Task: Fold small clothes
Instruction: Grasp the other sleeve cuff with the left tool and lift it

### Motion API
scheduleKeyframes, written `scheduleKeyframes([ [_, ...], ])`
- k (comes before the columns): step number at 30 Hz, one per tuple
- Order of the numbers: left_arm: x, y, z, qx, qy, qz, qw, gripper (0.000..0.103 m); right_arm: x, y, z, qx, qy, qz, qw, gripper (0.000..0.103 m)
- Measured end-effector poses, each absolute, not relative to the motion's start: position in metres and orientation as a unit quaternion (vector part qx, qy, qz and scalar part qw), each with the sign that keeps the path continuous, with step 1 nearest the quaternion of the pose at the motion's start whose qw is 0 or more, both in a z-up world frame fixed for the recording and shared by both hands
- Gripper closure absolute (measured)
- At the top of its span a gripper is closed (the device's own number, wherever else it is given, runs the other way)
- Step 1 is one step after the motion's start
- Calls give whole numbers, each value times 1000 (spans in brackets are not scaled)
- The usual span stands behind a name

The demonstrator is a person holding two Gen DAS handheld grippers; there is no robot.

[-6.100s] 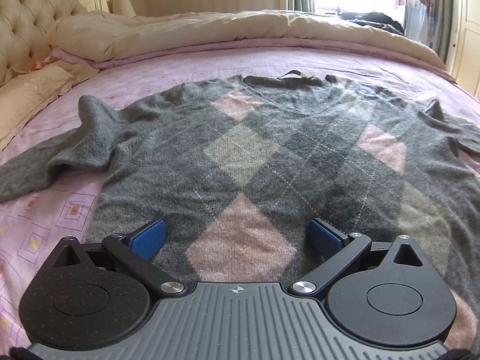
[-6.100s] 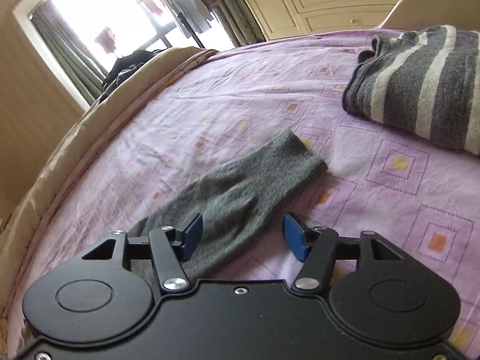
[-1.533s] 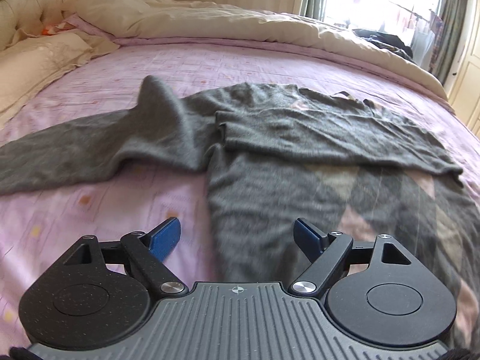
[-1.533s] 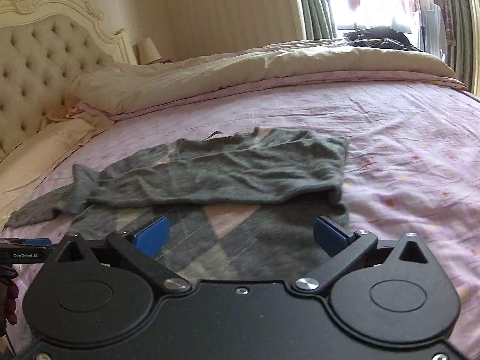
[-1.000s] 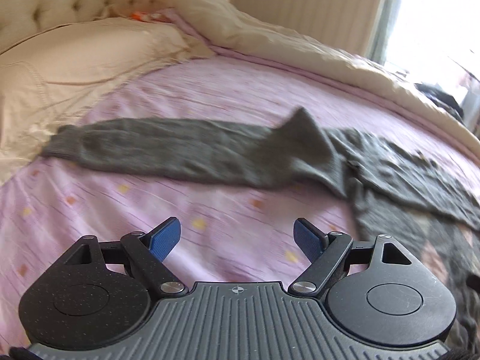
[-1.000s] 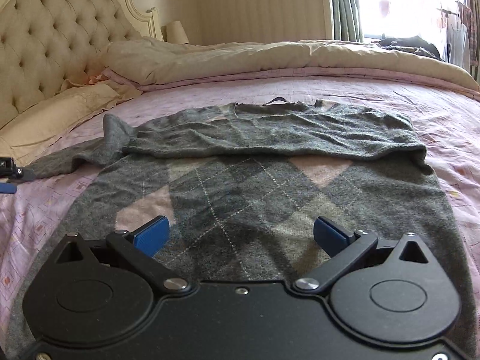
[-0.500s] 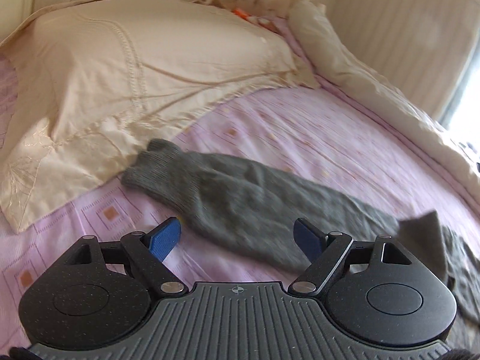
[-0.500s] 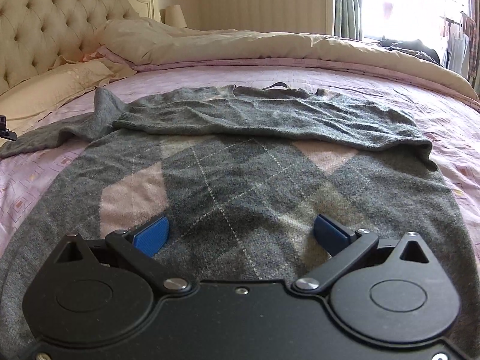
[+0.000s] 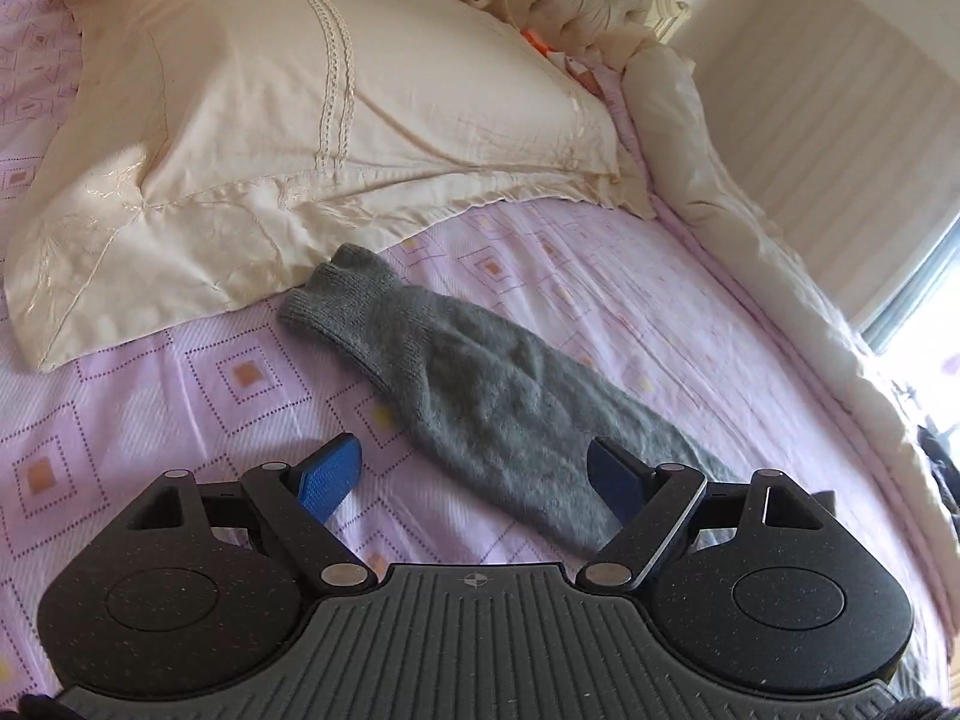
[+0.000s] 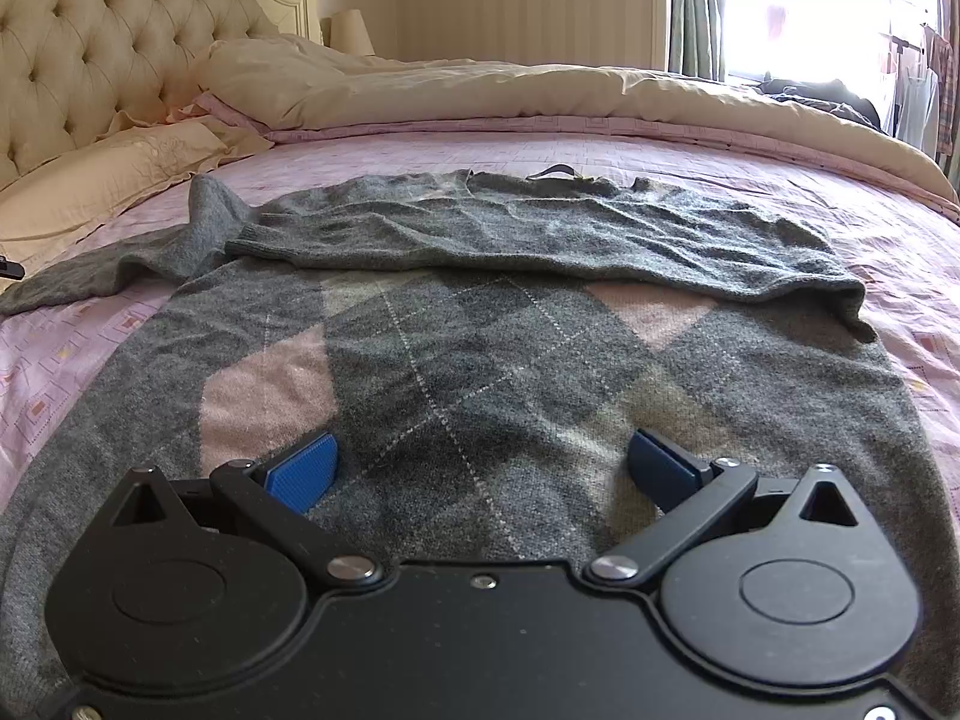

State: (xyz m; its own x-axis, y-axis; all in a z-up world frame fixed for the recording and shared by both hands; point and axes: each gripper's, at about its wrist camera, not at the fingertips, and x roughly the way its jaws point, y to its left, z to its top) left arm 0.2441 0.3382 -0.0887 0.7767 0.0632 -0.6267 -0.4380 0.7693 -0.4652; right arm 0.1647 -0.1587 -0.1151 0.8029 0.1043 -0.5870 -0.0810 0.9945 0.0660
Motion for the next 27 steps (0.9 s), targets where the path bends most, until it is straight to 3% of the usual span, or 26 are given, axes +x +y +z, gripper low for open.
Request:
scheduleKeyframes([
  [9, 281, 364, -98, -369, 261, 109, 885, 19, 165, -159, -115, 19, 310, 49, 949, 0],
  [10, 283, 369, -100, -383, 254, 104, 882, 26, 165, -159, -115, 19, 310, 49, 949, 0],
  [11, 284, 374, -102, -401, 249, 104, 875, 58, 165, -159, -115, 19, 310, 49, 949, 0],
  [12, 285, 378, -104, -414, 253, 116, 867, 82, 165, -158, -115, 19, 310, 49, 949, 0],
  [13, 285, 381, -104, -420, 261, 135, 859, 95, 165, -158, -115, 19, 310, 49, 949, 0],
  [21, 261, 381, -43, -352, 212, 154, 898, 95, 165, -159, -115, 22, 310, 51, 949, 0],
  [27, 277, 334, 28, -298, 194, 94, 930, 95, 165, -166, -113, 40, 309, 58, 948, 0],
])
